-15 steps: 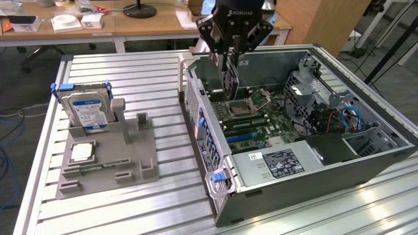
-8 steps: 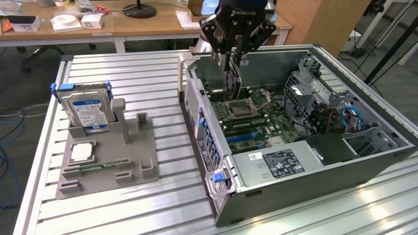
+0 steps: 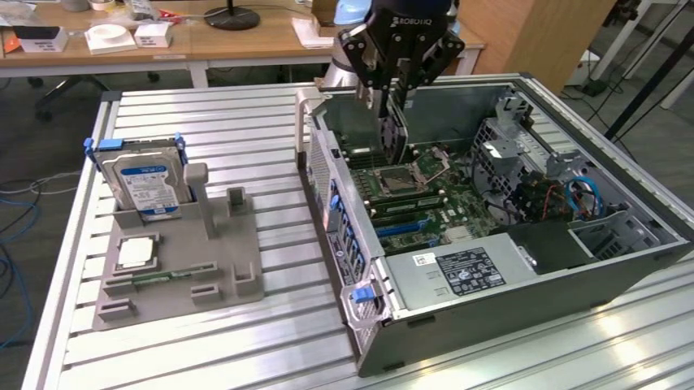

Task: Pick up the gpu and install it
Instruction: 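Pick up the gpu and move the gpu toward the slot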

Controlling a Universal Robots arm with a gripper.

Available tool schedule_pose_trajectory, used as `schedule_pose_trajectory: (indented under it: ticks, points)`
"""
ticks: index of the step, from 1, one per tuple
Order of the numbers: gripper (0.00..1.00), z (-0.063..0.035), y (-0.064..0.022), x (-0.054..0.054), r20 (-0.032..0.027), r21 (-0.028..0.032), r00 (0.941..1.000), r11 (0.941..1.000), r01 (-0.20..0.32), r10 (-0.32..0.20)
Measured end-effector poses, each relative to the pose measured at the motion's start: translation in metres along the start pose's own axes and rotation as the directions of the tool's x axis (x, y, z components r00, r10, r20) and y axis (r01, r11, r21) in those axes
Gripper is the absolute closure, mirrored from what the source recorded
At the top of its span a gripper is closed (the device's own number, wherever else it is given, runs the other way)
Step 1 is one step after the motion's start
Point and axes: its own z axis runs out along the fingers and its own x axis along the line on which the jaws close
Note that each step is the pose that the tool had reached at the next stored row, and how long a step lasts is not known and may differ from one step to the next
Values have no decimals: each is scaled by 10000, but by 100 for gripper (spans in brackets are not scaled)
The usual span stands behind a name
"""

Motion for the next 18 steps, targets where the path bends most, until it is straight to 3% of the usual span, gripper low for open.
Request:
schedule_pose_trajectory:
  ticks: [18]
  points:
    - [74,4,16,-189,0,0,10000,10000,1,-1]
